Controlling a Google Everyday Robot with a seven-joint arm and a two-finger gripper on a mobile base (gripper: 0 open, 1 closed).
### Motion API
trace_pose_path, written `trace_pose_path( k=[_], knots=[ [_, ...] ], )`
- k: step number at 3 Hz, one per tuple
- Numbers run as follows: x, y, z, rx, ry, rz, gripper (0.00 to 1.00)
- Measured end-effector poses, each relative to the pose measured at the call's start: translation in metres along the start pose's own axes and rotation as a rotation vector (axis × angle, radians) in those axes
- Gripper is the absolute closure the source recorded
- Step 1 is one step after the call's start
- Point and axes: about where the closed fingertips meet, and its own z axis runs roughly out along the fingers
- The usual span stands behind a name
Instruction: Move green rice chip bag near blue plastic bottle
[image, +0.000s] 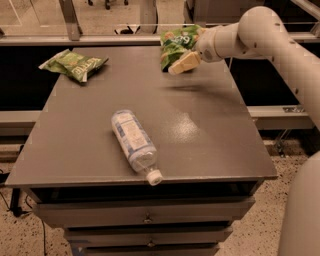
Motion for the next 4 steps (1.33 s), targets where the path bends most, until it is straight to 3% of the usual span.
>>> trace_pose_path(
  k=[1, 2, 4],
  knots=[
    [0.006, -0.016, 0.025, 0.015, 0.002, 0.022, 0.00],
    [0.014, -0.024, 0.035, 0.027, 0.013, 0.041, 0.17],
    [0.012, -0.026, 0.024, 0.069, 0.012, 0.021, 0.64]
  ],
)
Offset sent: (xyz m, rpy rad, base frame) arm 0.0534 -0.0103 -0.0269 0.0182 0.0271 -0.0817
